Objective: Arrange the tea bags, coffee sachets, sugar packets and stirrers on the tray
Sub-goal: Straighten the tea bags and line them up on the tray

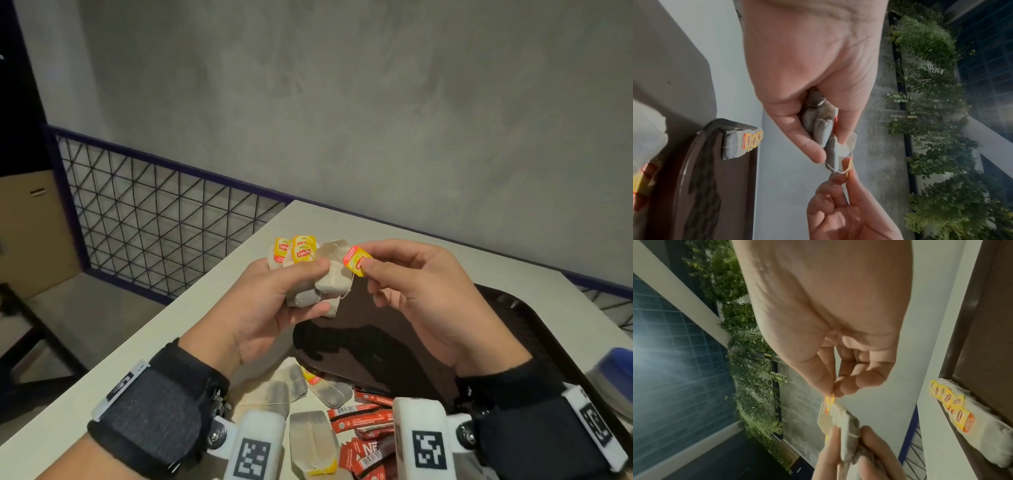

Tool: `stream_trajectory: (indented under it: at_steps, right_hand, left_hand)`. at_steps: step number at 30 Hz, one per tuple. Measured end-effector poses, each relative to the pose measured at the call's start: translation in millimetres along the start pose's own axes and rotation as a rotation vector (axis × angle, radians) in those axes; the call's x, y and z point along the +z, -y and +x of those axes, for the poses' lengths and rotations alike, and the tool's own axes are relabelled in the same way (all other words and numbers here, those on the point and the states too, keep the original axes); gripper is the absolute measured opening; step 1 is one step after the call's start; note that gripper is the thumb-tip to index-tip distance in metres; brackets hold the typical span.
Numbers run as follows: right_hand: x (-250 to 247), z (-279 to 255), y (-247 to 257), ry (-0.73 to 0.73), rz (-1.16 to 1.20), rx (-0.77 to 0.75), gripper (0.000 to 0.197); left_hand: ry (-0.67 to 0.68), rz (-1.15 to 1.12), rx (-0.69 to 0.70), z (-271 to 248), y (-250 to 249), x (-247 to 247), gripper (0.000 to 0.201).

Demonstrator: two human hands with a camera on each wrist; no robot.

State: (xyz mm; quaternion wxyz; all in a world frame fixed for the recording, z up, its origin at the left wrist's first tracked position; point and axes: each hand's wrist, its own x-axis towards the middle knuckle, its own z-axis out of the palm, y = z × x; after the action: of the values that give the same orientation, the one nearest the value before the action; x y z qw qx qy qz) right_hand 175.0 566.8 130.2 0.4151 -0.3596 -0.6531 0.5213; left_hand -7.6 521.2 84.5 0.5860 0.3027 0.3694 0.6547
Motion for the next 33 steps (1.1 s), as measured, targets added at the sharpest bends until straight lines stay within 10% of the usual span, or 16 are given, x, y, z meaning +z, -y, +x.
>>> stream_trajectory:
  at_steps: [17, 33]
  right_hand:
    - [9, -6, 0, 0.004, -0.18, -0.065, 0.002]
    - [21, -2, -22, 0.083, 0.19, 0.543, 0.007]
  left_hand:
    - [-0.037, 0.141, 0.121, -3, 3, 7, 0.015]
    - [-0.294, -0.23, 0.241, 2, -11, -2, 0.018]
